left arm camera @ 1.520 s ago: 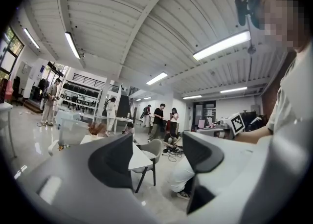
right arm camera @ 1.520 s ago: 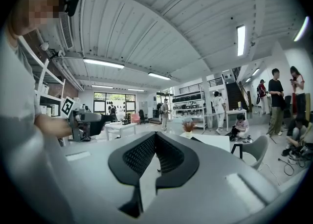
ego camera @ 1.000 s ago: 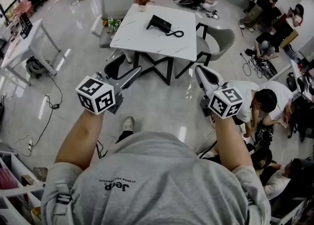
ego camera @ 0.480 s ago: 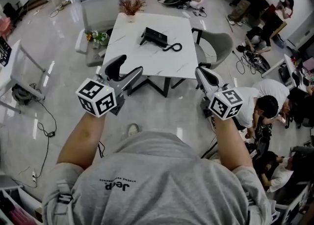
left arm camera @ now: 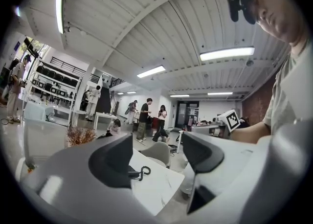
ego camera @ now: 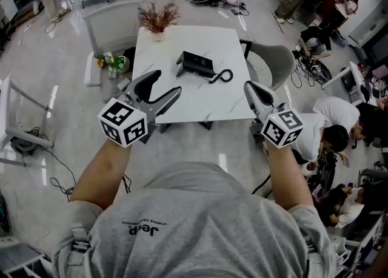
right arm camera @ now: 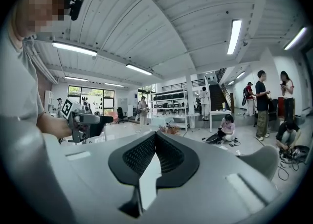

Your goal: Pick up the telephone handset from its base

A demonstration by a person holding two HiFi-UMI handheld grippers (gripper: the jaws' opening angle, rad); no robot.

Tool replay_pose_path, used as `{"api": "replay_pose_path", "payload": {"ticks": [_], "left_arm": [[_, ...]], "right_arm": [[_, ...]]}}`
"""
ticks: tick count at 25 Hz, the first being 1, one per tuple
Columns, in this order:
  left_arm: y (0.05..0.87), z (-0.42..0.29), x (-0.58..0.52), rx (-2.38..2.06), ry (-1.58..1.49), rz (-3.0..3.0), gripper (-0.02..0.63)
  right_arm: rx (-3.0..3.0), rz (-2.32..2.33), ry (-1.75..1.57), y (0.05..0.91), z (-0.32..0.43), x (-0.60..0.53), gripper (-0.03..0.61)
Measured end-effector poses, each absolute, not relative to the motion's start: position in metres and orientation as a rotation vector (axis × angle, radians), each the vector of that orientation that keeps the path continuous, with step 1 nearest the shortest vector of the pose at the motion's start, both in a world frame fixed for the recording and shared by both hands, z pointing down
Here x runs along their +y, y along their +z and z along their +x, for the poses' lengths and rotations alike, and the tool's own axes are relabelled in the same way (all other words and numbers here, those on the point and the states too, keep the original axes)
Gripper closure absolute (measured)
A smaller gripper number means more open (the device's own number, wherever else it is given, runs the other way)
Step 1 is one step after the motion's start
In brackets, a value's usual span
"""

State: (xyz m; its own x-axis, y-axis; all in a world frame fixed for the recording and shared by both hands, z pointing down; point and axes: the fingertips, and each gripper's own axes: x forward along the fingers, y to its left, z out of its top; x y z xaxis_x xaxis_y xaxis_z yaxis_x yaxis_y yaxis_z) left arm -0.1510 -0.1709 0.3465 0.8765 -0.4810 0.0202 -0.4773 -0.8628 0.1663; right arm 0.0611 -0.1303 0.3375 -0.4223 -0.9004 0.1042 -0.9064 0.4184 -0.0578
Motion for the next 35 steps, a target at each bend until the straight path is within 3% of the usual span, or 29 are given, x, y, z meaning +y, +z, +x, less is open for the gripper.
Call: {"api": "replay_pose_path", "payload": {"ticks": [10,22,35], "left_arm": [[0.364,-0.114,-0.26,-0.703,0.011,2.86,0.264],[0.415,-0.003,-0.339,-0.917,0.133,2.809,0.264],[0.521,0.016,-0.383,-0.737,0.776,2.993,0.265]], "right_arm": [[-2.576,1.675,0.229,0.357,0.106,-0.215,0.574],[-2.741,1.325,0.222,0.395,0.195,-0.342,0.574],[-2.657,1.34,0.363,0.463,0.191,-0.393,0.574]]}}
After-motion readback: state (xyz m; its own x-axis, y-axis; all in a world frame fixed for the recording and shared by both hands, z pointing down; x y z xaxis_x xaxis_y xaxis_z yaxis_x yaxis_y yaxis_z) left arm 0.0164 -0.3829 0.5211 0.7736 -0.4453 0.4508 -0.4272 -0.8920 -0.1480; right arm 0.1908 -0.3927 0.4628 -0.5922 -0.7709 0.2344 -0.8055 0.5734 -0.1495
